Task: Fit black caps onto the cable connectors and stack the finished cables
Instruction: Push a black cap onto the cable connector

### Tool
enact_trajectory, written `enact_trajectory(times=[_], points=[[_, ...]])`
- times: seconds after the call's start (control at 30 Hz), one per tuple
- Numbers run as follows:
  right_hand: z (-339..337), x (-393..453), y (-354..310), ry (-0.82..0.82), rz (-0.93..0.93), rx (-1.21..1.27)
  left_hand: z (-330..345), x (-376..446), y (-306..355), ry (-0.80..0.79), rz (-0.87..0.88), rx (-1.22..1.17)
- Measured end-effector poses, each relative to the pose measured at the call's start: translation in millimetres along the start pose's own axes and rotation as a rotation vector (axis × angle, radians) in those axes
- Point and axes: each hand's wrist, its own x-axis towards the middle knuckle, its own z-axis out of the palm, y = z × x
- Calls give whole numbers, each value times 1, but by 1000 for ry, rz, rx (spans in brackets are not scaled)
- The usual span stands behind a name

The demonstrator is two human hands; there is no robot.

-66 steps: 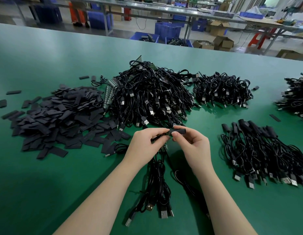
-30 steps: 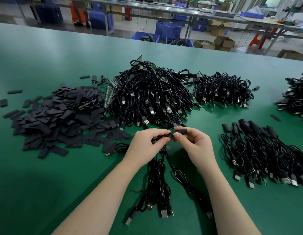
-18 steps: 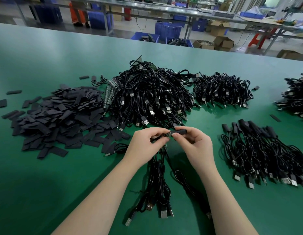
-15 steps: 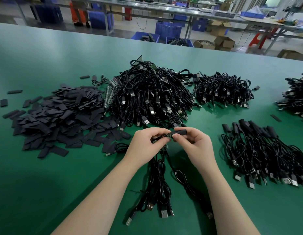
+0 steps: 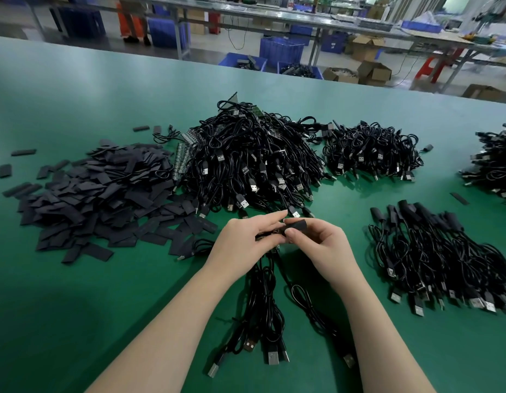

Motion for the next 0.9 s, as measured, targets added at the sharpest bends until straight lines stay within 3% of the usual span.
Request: enact_trajectory(times=[0.17, 0.4, 0.9], points=[[3, 0, -1, 22, 5, 59, -2, -1, 5, -28, -17, -18], [9, 0, 3, 61, 26, 90, -17, 0, 9, 49, 122, 303], [12, 1, 6, 152, 82, 257, -6, 0, 8, 187, 209, 261]])
